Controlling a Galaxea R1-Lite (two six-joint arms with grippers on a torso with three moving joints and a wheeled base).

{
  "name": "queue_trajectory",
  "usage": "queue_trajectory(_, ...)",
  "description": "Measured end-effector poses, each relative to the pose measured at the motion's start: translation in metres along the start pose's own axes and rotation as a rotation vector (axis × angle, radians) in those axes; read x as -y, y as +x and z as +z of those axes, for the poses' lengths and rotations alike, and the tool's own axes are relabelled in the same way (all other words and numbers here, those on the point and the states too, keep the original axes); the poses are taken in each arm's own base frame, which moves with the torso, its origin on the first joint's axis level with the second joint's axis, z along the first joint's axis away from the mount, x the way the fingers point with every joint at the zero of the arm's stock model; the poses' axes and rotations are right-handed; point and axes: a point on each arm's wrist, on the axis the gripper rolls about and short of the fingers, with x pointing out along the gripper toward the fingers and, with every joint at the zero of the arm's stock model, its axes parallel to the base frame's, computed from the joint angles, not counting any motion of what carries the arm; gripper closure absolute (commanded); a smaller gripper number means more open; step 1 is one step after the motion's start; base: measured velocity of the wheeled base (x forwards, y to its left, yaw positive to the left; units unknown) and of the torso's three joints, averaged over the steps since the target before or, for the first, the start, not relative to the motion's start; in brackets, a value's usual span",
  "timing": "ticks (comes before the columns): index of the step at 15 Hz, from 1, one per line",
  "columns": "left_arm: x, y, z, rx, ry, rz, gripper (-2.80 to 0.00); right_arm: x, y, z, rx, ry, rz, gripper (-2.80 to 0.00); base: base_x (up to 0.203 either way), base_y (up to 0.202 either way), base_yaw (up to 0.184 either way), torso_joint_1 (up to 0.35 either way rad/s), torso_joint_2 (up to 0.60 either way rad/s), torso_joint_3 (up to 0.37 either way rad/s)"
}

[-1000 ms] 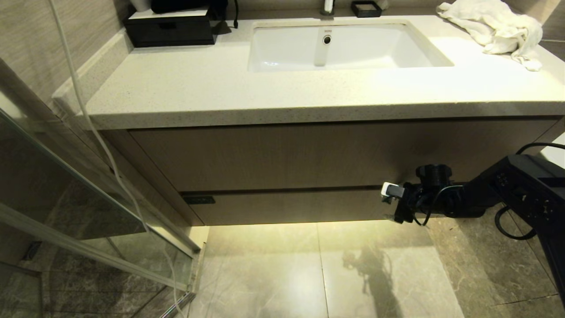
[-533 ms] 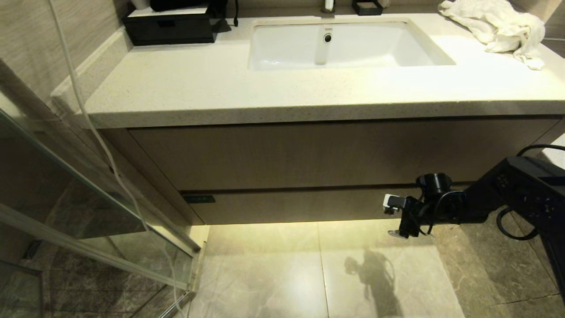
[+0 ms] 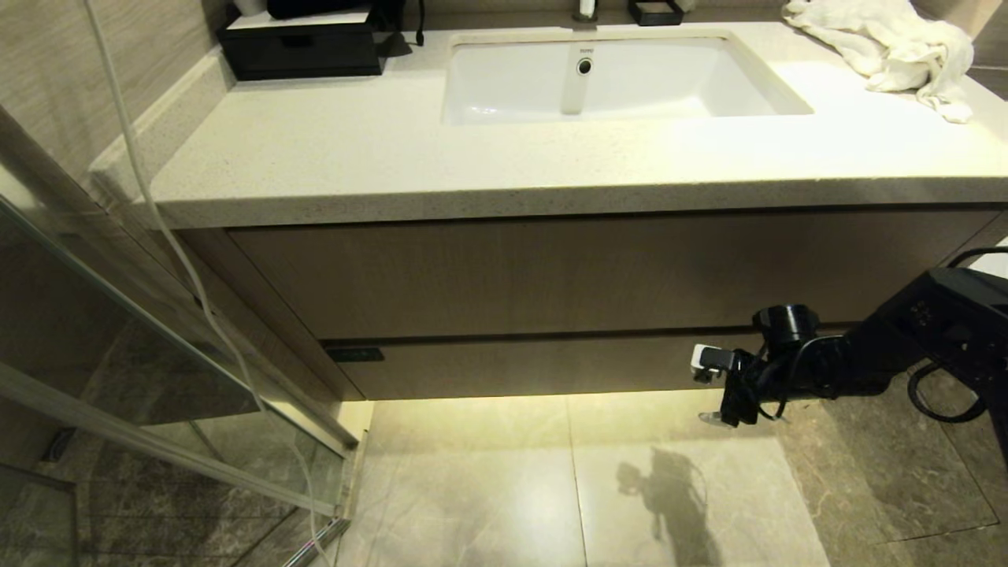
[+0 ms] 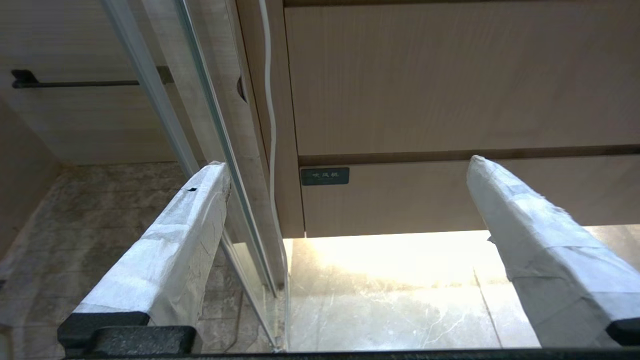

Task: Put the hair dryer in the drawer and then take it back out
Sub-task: Pull open the drawer

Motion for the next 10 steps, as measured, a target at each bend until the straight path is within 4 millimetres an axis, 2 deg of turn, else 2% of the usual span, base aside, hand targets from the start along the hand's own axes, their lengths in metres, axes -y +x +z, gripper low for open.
queue_trajectory(5, 0.000, 0.000, 0.000, -0.001, 0.000, 0.000, -2.80, 0.001, -0.019, 0.009, 0.144, -0.106, -0.037, -2.80, 0.000, 0.000, 0.000, 0.000, 0.00, 0.000)
queue_trajectory(8, 0.000, 0.000, 0.000, 0.000, -0.001, -0.001, -2.80, 0.003, -0.021, 0.013, 0.277, -0.219, -0.037, -2.80, 0.000, 0.000, 0.000, 0.000, 0.00, 0.000)
queue_trajectory(10, 0.000, 0.000, 0.000, 0.000, 0.000, -0.001, -2.80, 0.004, -0.019, 0.014, 0.300, -0.264, -0.042, -2.80, 0.000, 0.000, 0.000, 0.000, 0.00, 0.000)
